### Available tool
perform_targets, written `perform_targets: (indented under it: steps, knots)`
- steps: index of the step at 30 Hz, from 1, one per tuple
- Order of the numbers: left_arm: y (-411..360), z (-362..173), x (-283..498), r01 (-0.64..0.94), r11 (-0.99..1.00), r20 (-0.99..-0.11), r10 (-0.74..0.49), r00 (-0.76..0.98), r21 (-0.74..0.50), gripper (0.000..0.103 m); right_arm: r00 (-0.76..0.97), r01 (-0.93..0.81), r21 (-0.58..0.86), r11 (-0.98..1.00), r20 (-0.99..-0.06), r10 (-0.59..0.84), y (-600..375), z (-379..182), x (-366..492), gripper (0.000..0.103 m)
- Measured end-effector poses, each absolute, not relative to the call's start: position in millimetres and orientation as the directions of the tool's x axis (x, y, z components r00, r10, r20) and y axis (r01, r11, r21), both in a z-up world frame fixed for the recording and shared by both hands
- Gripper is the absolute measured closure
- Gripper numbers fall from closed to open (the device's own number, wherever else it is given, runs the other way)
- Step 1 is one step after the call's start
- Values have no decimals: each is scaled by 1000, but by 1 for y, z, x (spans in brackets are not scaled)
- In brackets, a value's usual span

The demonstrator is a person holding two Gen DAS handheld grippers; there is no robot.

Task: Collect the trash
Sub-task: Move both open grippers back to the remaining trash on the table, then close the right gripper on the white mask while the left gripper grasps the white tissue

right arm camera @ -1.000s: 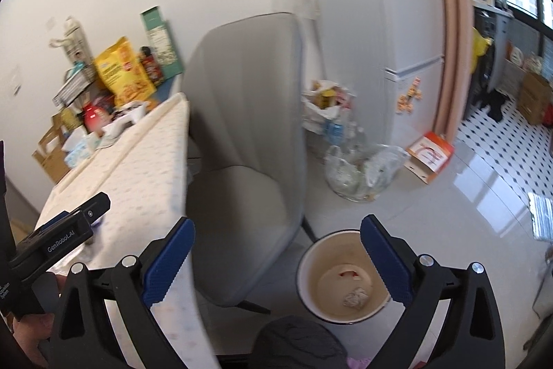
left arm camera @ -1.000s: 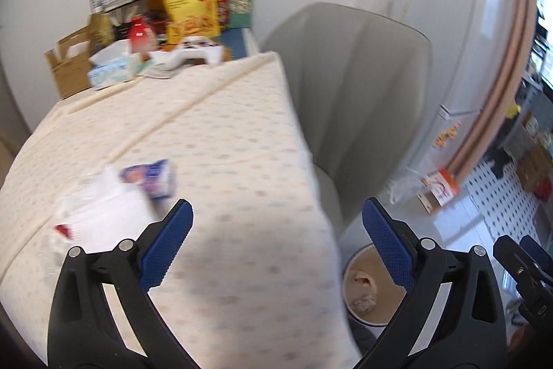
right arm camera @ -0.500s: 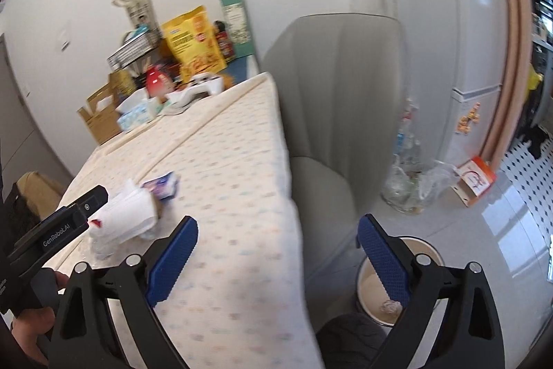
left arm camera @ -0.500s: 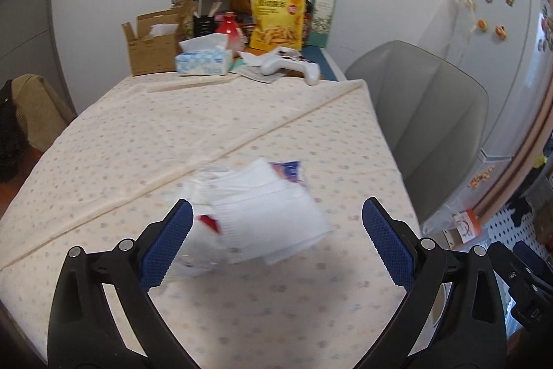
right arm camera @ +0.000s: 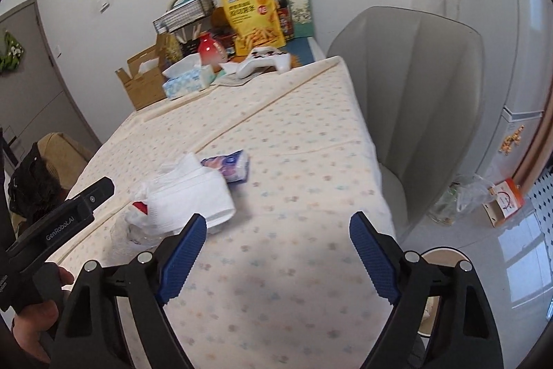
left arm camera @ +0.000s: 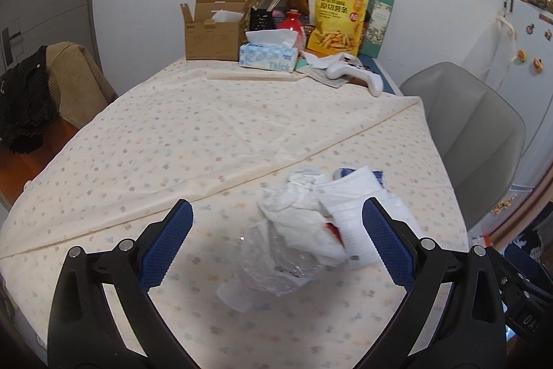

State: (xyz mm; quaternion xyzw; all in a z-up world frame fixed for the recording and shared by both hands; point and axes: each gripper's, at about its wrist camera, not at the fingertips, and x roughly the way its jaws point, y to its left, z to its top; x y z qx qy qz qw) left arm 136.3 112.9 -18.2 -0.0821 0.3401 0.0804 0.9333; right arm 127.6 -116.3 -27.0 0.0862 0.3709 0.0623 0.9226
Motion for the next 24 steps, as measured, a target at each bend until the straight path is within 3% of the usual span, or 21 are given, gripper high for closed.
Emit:
perform_targets:
  steps: [24]
  knots:
    - [146, -60, 176, -250, 964, -720, 110, 685, -91, 17, 597, -128, 308, 943, -735, 321, -64, -78, 196, 24]
